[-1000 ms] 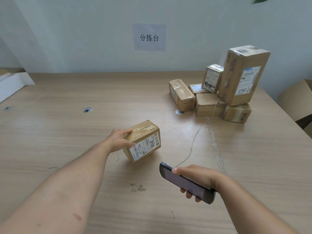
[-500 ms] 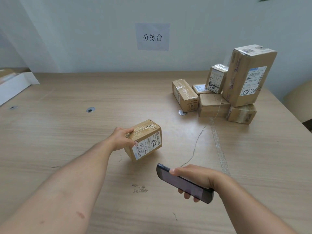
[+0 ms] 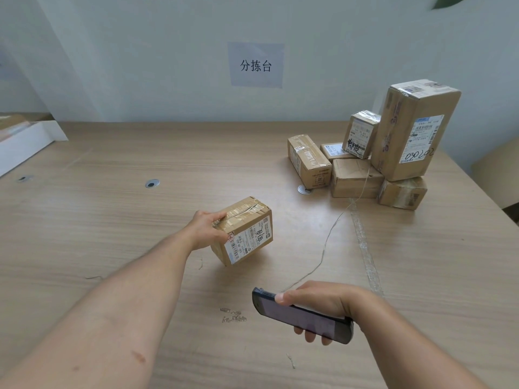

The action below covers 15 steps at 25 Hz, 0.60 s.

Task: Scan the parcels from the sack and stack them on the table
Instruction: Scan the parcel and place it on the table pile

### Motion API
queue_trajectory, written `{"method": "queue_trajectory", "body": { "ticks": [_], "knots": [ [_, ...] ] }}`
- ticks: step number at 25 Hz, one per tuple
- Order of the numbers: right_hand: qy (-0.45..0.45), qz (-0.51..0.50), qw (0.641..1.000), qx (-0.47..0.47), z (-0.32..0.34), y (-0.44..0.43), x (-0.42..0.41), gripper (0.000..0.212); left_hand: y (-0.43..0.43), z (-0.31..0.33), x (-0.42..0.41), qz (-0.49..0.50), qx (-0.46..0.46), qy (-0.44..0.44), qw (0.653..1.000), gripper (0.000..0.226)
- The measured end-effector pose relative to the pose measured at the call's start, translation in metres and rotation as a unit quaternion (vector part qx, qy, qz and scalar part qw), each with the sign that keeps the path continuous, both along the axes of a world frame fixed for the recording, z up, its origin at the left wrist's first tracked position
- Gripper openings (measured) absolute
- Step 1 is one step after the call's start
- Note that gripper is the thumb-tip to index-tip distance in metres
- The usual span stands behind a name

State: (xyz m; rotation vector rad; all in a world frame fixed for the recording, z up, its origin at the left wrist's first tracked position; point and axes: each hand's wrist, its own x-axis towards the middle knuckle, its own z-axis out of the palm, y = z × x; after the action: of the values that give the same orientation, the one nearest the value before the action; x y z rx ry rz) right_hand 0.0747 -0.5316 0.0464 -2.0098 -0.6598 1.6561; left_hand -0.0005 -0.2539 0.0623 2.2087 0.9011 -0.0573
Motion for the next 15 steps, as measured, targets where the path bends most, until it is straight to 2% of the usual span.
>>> {"method": "queue_trajectory", "body": {
  "ticks": [8,11,15],
  "knots": [
    [0.007,-0.005,1.000,0.023,0.003,0.000,0.003,0.085,0.002,-0.001,-0.009,0.018,-0.005,-0.008,1.000,0.071],
    [0.001,-0.012,0.998,0.065,0.006,0.001,0.002,0.075,-0.001,-0.001,-0.030,0.053,-0.015,-0.011,0.998,0.074],
    [-0.012,0.000,0.993,0.122,0.007,0.010,-0.008,0.058,0.009,-0.028,-0.080,0.124,-0.017,-0.012,0.992,0.091]
  ]
}}
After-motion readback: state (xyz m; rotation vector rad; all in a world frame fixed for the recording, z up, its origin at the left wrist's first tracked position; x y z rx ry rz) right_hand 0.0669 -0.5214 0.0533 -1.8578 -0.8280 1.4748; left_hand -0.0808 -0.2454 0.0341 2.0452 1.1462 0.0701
